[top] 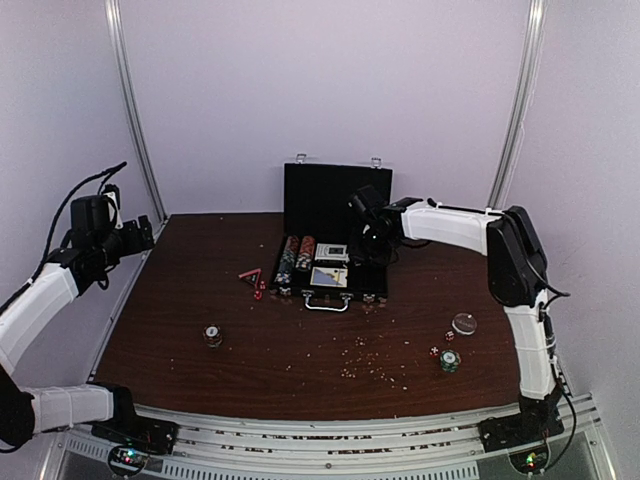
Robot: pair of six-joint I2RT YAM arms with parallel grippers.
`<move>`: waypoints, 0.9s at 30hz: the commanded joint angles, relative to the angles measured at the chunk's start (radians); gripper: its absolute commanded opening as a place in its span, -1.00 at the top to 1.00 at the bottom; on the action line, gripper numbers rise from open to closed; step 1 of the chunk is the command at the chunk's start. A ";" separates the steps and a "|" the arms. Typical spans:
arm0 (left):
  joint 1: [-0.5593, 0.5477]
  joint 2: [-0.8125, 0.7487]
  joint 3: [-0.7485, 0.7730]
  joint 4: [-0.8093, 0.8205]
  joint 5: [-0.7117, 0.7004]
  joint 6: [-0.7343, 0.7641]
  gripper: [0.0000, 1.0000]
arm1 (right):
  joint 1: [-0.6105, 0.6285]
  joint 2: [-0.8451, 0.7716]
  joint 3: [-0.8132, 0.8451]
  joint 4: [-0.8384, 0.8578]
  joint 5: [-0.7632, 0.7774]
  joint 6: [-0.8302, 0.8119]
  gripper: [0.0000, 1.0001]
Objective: Pack up texas hold em set
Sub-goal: Place the dice in the slot.
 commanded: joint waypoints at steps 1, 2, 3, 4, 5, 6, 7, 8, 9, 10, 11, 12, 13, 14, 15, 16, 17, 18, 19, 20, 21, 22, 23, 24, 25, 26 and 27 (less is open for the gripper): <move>-0.004 0.014 0.026 0.010 -0.015 -0.012 -0.96 | 0.006 0.060 0.085 0.036 -0.043 -0.062 0.87; -0.004 0.017 0.028 0.011 -0.014 -0.015 -0.96 | 0.005 0.077 0.111 0.037 -0.052 -0.073 0.87; -0.003 0.019 0.030 0.011 -0.014 -0.017 -0.96 | 0.005 0.092 0.133 0.035 -0.064 -0.079 0.87; -0.004 0.023 0.032 0.011 -0.014 -0.021 -0.96 | 0.005 0.107 0.154 0.035 -0.074 -0.083 0.87; -0.004 0.023 0.034 0.012 -0.013 -0.022 -0.96 | 0.006 0.120 0.170 0.034 -0.082 -0.085 0.86; -0.004 0.024 0.034 0.015 -0.012 -0.023 -0.96 | 0.005 0.132 0.178 0.032 -0.087 -0.087 0.86; -0.003 0.026 0.035 0.016 -0.012 -0.023 -0.96 | 0.005 0.146 0.194 0.032 -0.093 -0.090 0.86; -0.003 0.027 0.035 0.017 -0.014 -0.022 -0.96 | 0.005 0.156 0.217 0.032 -0.102 -0.092 0.85; -0.004 0.028 0.036 0.017 -0.014 -0.021 -0.95 | 0.004 0.166 0.228 0.030 -0.108 -0.095 0.85; -0.004 0.028 0.035 0.018 -0.016 -0.020 -0.96 | 0.004 0.176 0.236 0.031 -0.114 -0.097 0.85; -0.004 0.028 0.034 0.018 -0.017 -0.019 -0.96 | 0.004 0.186 0.243 0.029 -0.117 -0.097 0.84; -0.004 0.028 0.033 0.017 -0.016 -0.019 -0.96 | 0.005 0.195 0.250 0.027 -0.119 -0.098 0.84; -0.004 0.028 0.032 0.017 -0.017 -0.019 -0.96 | 0.004 0.201 0.257 0.022 -0.121 -0.098 0.83; -0.004 0.028 0.031 0.017 -0.017 -0.019 -0.96 | 0.004 0.207 0.263 0.018 -0.119 -0.097 0.83; -0.004 0.026 0.031 0.017 -0.017 -0.019 -0.96 | 0.004 0.215 0.269 0.009 -0.115 -0.095 0.83; -0.004 0.024 0.031 0.018 -0.017 -0.019 -0.96 | 0.003 0.220 0.274 0.000 -0.111 -0.091 0.83; -0.004 0.024 0.031 0.018 -0.016 -0.019 -0.96 | 0.001 0.223 0.277 -0.008 -0.108 -0.088 0.82; -0.004 0.023 0.031 0.018 -0.017 -0.019 -0.96 | 0.001 0.226 0.278 -0.015 -0.109 -0.086 0.82; -0.003 0.022 0.030 0.019 -0.017 -0.019 -0.96 | -0.001 0.228 0.278 -0.019 -0.110 -0.086 0.83; -0.004 0.024 0.028 0.018 -0.016 -0.020 -0.96 | 0.000 0.232 0.278 -0.022 -0.109 -0.086 0.82; -0.004 0.025 0.027 0.018 -0.014 -0.020 -0.96 | -0.001 0.233 0.278 -0.027 -0.109 -0.086 0.82; -0.004 0.025 0.026 0.017 -0.012 -0.022 -0.96 | -0.001 0.236 0.277 -0.030 -0.106 -0.088 0.82; -0.004 0.026 0.026 0.018 -0.010 -0.023 -0.95 | 0.000 0.238 0.277 -0.034 -0.103 -0.088 0.82; -0.004 0.027 0.026 0.018 -0.008 -0.024 -0.96 | -0.001 0.240 0.278 -0.036 -0.101 -0.088 0.82; -0.003 0.026 0.026 0.017 -0.006 -0.025 -0.96 | -0.001 0.242 0.278 -0.039 -0.098 -0.090 0.82; -0.004 0.027 0.026 0.018 -0.004 -0.024 -0.96 | -0.002 0.244 0.277 -0.042 -0.097 -0.091 0.82; -0.003 0.026 0.025 0.019 -0.003 -0.024 -0.96 | -0.002 0.246 0.276 -0.044 -0.095 -0.091 0.81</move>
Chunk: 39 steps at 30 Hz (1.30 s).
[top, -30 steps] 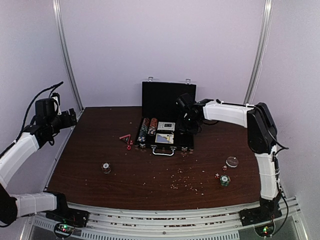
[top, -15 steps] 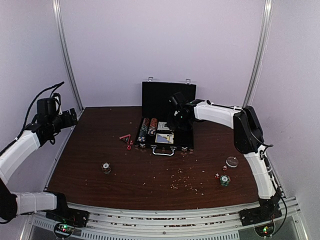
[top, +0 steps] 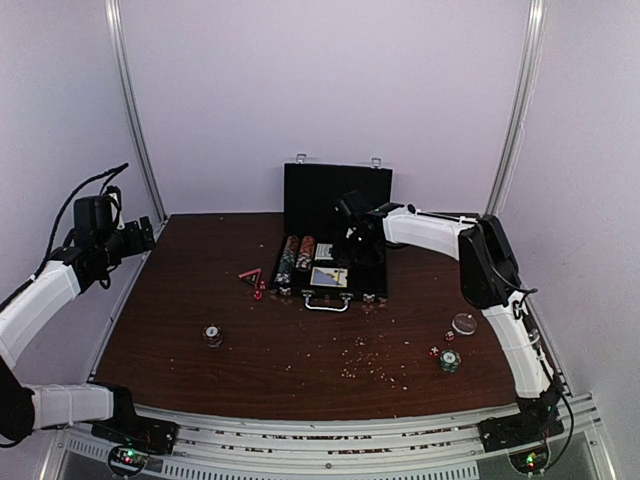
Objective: Pack up texas hold em set
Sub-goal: Place the dice in the slot.
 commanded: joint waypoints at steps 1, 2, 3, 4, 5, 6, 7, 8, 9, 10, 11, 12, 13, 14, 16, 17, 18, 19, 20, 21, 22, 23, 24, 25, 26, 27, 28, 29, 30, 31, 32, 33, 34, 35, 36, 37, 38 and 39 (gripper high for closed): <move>-0.004 0.001 0.020 0.023 0.006 -0.010 -0.96 | -0.001 0.025 0.027 -0.035 0.014 -0.007 0.80; -0.004 0.000 0.019 0.022 0.007 -0.009 -0.96 | 0.000 0.026 0.027 -0.037 0.016 -0.007 0.80; -0.004 -0.001 0.019 0.021 0.007 -0.009 -0.96 | -0.001 0.028 0.026 -0.037 0.019 -0.005 0.80; -0.003 -0.001 0.018 0.022 0.008 -0.009 -0.96 | -0.001 0.028 0.025 -0.037 0.023 -0.005 0.80; -0.004 -0.002 0.017 0.021 0.010 -0.009 -0.96 | -0.001 0.029 0.025 -0.036 0.027 -0.003 0.80; -0.004 -0.002 0.017 0.022 0.010 -0.010 -0.96 | -0.001 0.030 0.025 -0.034 0.032 -0.001 0.80; -0.004 -0.002 0.016 0.021 0.010 -0.009 -0.96 | -0.001 0.030 0.025 -0.031 0.035 0.002 0.80; -0.004 -0.004 0.016 0.021 0.011 -0.009 -0.96 | -0.001 0.031 0.025 -0.027 0.037 0.004 0.80; -0.004 -0.005 0.014 0.021 0.011 -0.009 -0.96 | -0.001 0.032 0.025 -0.024 0.039 0.007 0.80; -0.004 -0.005 0.015 0.021 0.011 -0.009 -0.96 | -0.001 0.035 0.026 -0.022 0.040 0.009 0.80; -0.004 -0.007 0.013 0.020 0.008 -0.009 -0.96 | 0.000 0.037 0.025 -0.018 0.040 0.015 0.79; -0.004 -0.009 0.013 0.019 0.006 -0.008 -0.95 | -0.002 0.041 0.025 -0.016 0.039 0.018 0.80; -0.004 -0.011 0.012 0.018 0.005 -0.007 -0.95 | -0.002 0.044 0.025 -0.014 0.040 0.022 0.80; -0.004 -0.013 0.010 0.018 0.003 -0.007 -0.96 | -0.002 0.046 0.026 -0.014 0.041 0.025 0.80; -0.004 -0.018 0.006 0.017 0.001 -0.007 -0.96 | -0.002 0.050 0.025 -0.012 0.047 0.028 0.80; -0.004 -0.023 0.003 0.019 -0.001 -0.008 -0.96 | -0.002 0.051 0.025 -0.011 0.050 0.029 0.80; -0.004 -0.027 0.001 0.018 -0.002 -0.009 -0.96 | -0.003 0.051 0.025 -0.007 0.053 0.030 0.80; -0.004 -0.029 -0.003 0.018 -0.003 -0.009 -0.96 | -0.004 0.053 0.026 -0.004 0.056 0.033 0.80; -0.004 -0.030 -0.004 0.018 -0.004 -0.010 -0.96 | -0.004 0.054 0.027 -0.002 0.058 0.035 0.80; -0.004 -0.032 -0.005 0.018 -0.004 -0.011 -0.96 | -0.004 0.054 0.028 -0.002 0.061 0.038 0.80; -0.004 -0.032 -0.005 0.018 -0.005 -0.011 -0.96 | -0.004 0.054 0.028 -0.002 0.066 0.040 0.80; -0.004 -0.032 -0.006 0.018 -0.005 -0.010 -0.95 | -0.004 0.054 0.029 -0.002 0.072 0.041 0.80; -0.004 -0.032 -0.006 0.018 -0.005 -0.011 -0.96 | -0.004 0.053 0.028 -0.004 0.077 0.043 0.80; -0.004 -0.034 -0.006 0.018 -0.005 -0.012 -0.96 | -0.004 0.053 0.028 -0.005 0.082 0.044 0.79; -0.003 -0.034 -0.007 0.018 -0.006 -0.012 -0.95 | -0.004 0.053 0.028 -0.005 0.085 0.045 0.79; -0.003 -0.034 -0.007 0.018 -0.006 -0.012 -0.96 | -0.003 0.053 0.028 -0.003 0.086 0.047 0.80; -0.003 -0.033 -0.007 0.019 -0.006 -0.012 -0.96 | -0.005 0.053 0.027 0.001 0.085 0.050 0.80; -0.003 -0.034 -0.007 0.019 -0.006 -0.012 -0.96 | -0.004 0.054 0.027 0.006 0.083 0.050 0.80; -0.004 -0.033 -0.006 0.019 -0.006 -0.012 -0.96 | -0.005 0.056 0.027 0.010 0.084 0.052 0.80; -0.004 -0.035 -0.005 0.018 -0.005 -0.011 -0.96 | -0.005 0.057 0.027 0.014 0.085 0.055 0.80; -0.003 -0.036 -0.005 0.018 -0.006 -0.011 -0.96 | -0.005 0.058 0.027 0.019 0.084 0.058 0.79; -0.004 -0.038 -0.005 0.018 -0.006 -0.010 -0.96 | -0.005 0.060 0.028 0.024 0.082 0.062 0.79; -0.004 -0.038 -0.005 0.018 -0.006 -0.009 -0.96 | -0.005 0.063 0.027 0.027 0.080 0.063 0.79; -0.003 -0.040 -0.005 0.017 -0.005 -0.009 -0.96 | -0.005 0.064 0.027 0.028 0.078 0.066 0.79; -0.004 -0.040 -0.005 0.015 -0.005 -0.009 -0.96 | -0.005 0.064 0.027 0.029 0.077 0.065 0.80; -0.004 -0.041 -0.005 0.014 -0.006 -0.009 -0.96 | -0.005 0.064 0.027 0.026 0.077 0.065 0.79; -0.004 -0.041 -0.006 0.012 -0.006 -0.009 -0.95 | -0.005 0.063 0.027 0.024 0.079 0.066 0.79; -0.003 -0.041 -0.007 0.012 -0.008 -0.010 -0.96 | -0.005 0.061 0.026 0.022 0.082 0.063 0.79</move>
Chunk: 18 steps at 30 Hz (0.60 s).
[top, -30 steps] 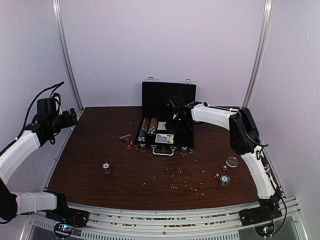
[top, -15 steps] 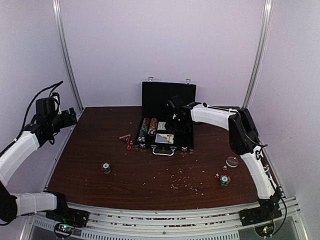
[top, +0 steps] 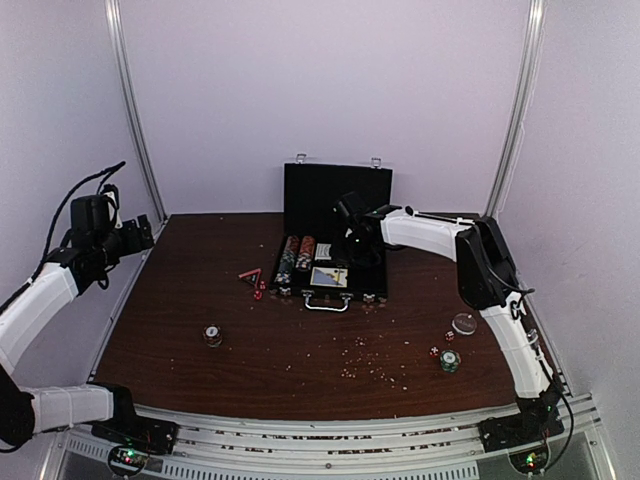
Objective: Pack up texas hold em set
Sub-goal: Place the dice in the slot.
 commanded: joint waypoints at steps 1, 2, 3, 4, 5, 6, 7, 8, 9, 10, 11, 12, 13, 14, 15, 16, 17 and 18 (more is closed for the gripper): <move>-0.004 -0.019 -0.008 0.012 -0.006 -0.008 -0.96 | -0.006 0.038 0.013 -0.014 0.045 0.009 0.77; -0.004 -0.020 -0.009 0.012 -0.007 -0.009 -0.96 | -0.006 0.036 0.013 -0.016 0.047 0.006 0.75; -0.004 -0.020 -0.011 0.012 -0.005 -0.011 -0.96 | -0.006 0.034 0.013 -0.017 0.047 0.004 0.71; -0.004 -0.020 -0.012 0.012 -0.005 -0.012 -0.96 | -0.006 0.031 0.013 -0.019 0.046 0.002 0.67; -0.004 -0.019 -0.012 0.012 -0.005 -0.013 -0.96 | -0.006 0.029 0.013 -0.022 0.045 0.001 0.63; -0.004 -0.018 -0.012 0.013 -0.005 -0.014 -0.96 | -0.006 0.026 0.013 -0.023 0.046 0.000 0.61; -0.004 -0.020 -0.012 0.012 -0.004 -0.014 -0.96 | -0.006 0.022 0.013 -0.025 0.046 -0.002 0.60; -0.003 -0.020 -0.013 0.012 -0.005 -0.015 -0.96 | -0.006 0.017 0.013 -0.027 0.046 -0.004 0.59; -0.004 -0.020 -0.014 0.012 -0.006 -0.016 -0.96 | -0.006 0.012 0.013 -0.027 0.045 -0.006 0.57; -0.004 -0.021 -0.014 0.012 -0.007 -0.016 -0.96 | -0.006 0.009 0.013 -0.028 0.044 -0.009 0.55; -0.003 -0.021 -0.015 0.012 -0.007 -0.016 -0.96 | -0.006 0.006 0.013 -0.028 0.044 -0.013 0.52; -0.004 -0.020 -0.014 0.012 -0.007 -0.016 -0.96 | -0.006 0.002 0.013 -0.027 0.041 -0.013 0.49; -0.004 -0.019 -0.014 0.012 -0.008 -0.016 -0.96 | -0.006 0.000 0.013 -0.024 0.036 -0.013 0.47; -0.003 -0.019 -0.014 0.012 -0.008 -0.014 -0.96 | -0.006 -0.003 0.013 -0.021 0.032 -0.013 0.45; -0.004 -0.017 -0.014 0.014 -0.006 -0.014 -0.96 | -0.006 -0.005 0.013 -0.016 0.028 -0.014 0.44; -0.004 -0.017 -0.014 0.015 -0.006 -0.014 -0.96 | -0.006 -0.008 0.013 -0.012 0.025 -0.014 0.43; -0.004 -0.016 -0.013 0.015 -0.007 -0.014 -0.96 | -0.006 -0.011 0.014 -0.009 0.023 -0.011 0.43; -0.003 -0.015 -0.013 0.016 -0.007 -0.014 -0.96 | -0.006 -0.014 0.016 -0.004 0.022 -0.011 0.42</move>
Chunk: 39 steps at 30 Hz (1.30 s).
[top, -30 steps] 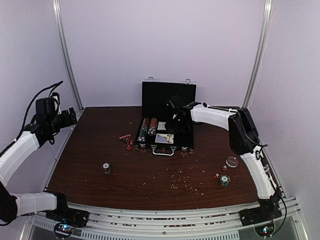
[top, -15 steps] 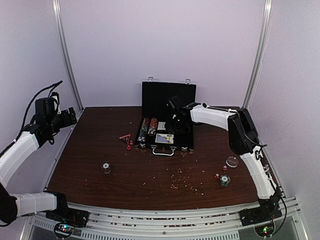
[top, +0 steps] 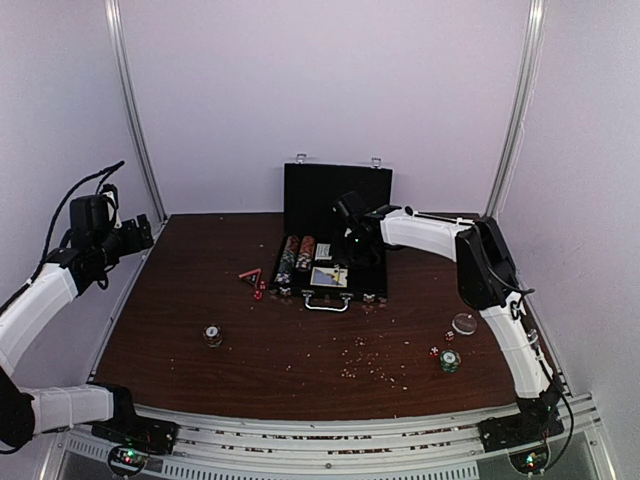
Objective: Pack up texas hold em set
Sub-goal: Place the dice in the slot, then adjust the dice in the slot.
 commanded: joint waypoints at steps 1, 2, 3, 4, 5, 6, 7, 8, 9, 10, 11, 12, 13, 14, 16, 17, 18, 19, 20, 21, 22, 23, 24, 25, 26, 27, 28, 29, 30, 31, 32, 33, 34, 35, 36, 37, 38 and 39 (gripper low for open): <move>-0.004 -0.008 -0.012 0.016 -0.006 -0.009 -0.96 | -0.008 -0.018 0.016 -0.009 0.022 -0.007 0.40; -0.004 -0.008 -0.012 0.016 -0.005 -0.009 -0.96 | -0.007 -0.023 0.017 -0.006 0.022 -0.007 0.37; -0.004 -0.008 -0.012 0.016 -0.005 -0.009 -0.95 | -0.007 -0.027 0.016 -0.002 0.022 -0.009 0.34; -0.004 -0.008 -0.012 0.016 -0.004 -0.007 -0.95 | -0.008 -0.034 0.016 -0.002 0.023 -0.011 0.31; -0.004 -0.008 -0.013 0.016 -0.003 -0.008 -0.96 | -0.008 -0.039 0.016 -0.002 0.026 -0.015 0.28; -0.004 -0.008 -0.014 0.016 -0.003 -0.008 -0.95 | -0.008 -0.044 0.016 -0.006 0.030 -0.020 0.25; -0.004 -0.008 -0.016 0.016 -0.001 -0.009 -0.95 | -0.008 -0.047 0.016 -0.011 0.034 -0.024 0.22; -0.004 -0.008 -0.017 0.016 -0.002 -0.009 -0.96 | -0.008 -0.051 0.016 -0.019 0.040 -0.028 0.19; -0.003 -0.008 -0.018 0.016 -0.002 -0.009 -0.96 | -0.007 -0.055 0.016 -0.026 0.046 -0.033 0.17; -0.004 -0.010 -0.018 0.016 -0.001 -0.009 -0.96 | -0.006 -0.057 0.014 -0.035 0.053 -0.038 0.14; -0.004 -0.009 -0.018 0.016 0.000 -0.009 -0.96 | -0.006 -0.058 0.013 -0.041 0.060 -0.044 0.12; -0.004 -0.010 -0.018 0.017 0.001 -0.009 -0.96 | -0.005 -0.063 0.012 -0.047 0.064 -0.050 0.11; -0.003 -0.010 -0.018 0.016 0.001 -0.009 -0.96 | -0.003 -0.066 0.009 -0.049 0.070 -0.056 0.09; -0.004 -0.010 -0.018 0.016 0.001 -0.009 -0.95 | -0.002 -0.069 0.007 -0.053 0.073 -0.061 0.08; -0.004 -0.009 -0.018 0.016 0.003 -0.009 -0.96 | 0.000 -0.073 0.001 -0.055 0.079 -0.067 0.05; -0.003 -0.010 -0.018 0.016 0.004 -0.009 -0.96 | 0.001 -0.074 -0.001 -0.057 0.083 -0.068 0.04; -0.004 -0.010 -0.018 0.016 0.006 -0.008 -0.96 | 0.002 -0.075 -0.002 -0.058 0.089 -0.069 0.02; -0.003 -0.010 -0.019 0.016 0.007 -0.008 -0.96 | 0.003 -0.075 -0.002 -0.063 0.097 -0.068 0.02; -0.004 -0.009 -0.019 0.016 0.008 -0.009 -0.96 | 0.003 -0.074 -0.003 -0.064 0.103 -0.069 0.00; -0.003 -0.008 -0.019 0.016 0.011 -0.009 -0.96 | 0.003 -0.072 -0.006 -0.067 0.107 -0.067 -0.03; -0.004 -0.008 -0.020 0.016 0.014 -0.009 -0.96 | 0.003 -0.070 -0.008 -0.068 0.109 -0.064 -0.05; -0.004 -0.007 -0.019 0.016 0.015 -0.009 -0.96 | 0.004 -0.065 -0.007 -0.071 0.108 -0.064 -0.09; -0.003 -0.006 -0.019 0.016 0.016 -0.009 -0.96 | 0.004 -0.061 -0.007 -0.076 0.110 -0.061 -0.12; -0.003 -0.005 -0.019 0.016 0.019 -0.009 -0.96 | 0.005 -0.058 -0.007 -0.078 0.111 -0.060 -0.14; -0.004 -0.004 -0.019 0.016 0.019 -0.009 -0.96 | 0.007 -0.054 -0.007 -0.081 0.111 -0.062 -0.18; -0.004 -0.004 -0.019 0.016 0.021 -0.009 -0.96 | 0.008 -0.050 -0.007 -0.079 0.104 -0.064 -0.22; -0.004 -0.004 -0.020 0.016 0.024 -0.009 -0.96 | 0.010 -0.045 -0.007 -0.076 0.095 -0.071 -0.25; -0.004 -0.002 -0.021 0.017 0.025 -0.008 -0.96 | 0.013 -0.040 -0.007 -0.068 0.081 -0.078 -0.29; -0.003 -0.001 -0.021 0.016 0.028 -0.008 -0.96 | 0.016 -0.035 -0.005 -0.060 0.065 -0.084 -0.32; -0.004 -0.001 -0.021 0.016 0.031 -0.010 -0.96 | 0.019 -0.031 -0.004 -0.054 0.055 -0.088 -0.34; -0.003 0.001 -0.020 0.016 0.034 -0.010 -0.95 | 0.021 -0.026 -0.002 -0.051 0.049 -0.091 -0.36; -0.004 0.002 -0.019 0.016 0.035 -0.010 -0.96 | 0.024 -0.023 -0.002 -0.050 0.047 -0.091 -0.39; -0.004 0.002 -0.019 0.016 0.035 -0.010 -0.96 | 0.026 -0.019 -0.001 -0.049 0.047 -0.090 -0.40; -0.004 0.002 -0.019 0.016 0.036 -0.010 -0.96 | 0.026 -0.016 -0.001 -0.049 0.049 -0.087 -0.42; -0.003 0.003 -0.018 0.016 0.037 -0.010 -0.96 | 0.026 -0.011 -0.001 -0.054 0.054 -0.082 -0.43; -0.003 0.004 -0.018 0.016 0.037 -0.010 -0.95 | 0.026 -0.006 0.001 -0.062 0.061 -0.077 -0.44; -0.003 0.004 -0.018 0.016 0.039 -0.010 -0.96 | 0.026 0.000 0.006 -0.071 0.070 -0.069 -0.44; -0.004 0.004 -0.019 0.016 0.039 -0.010 -0.96 | 0.026 0.008 0.015 -0.084 0.078 -0.064 -0.44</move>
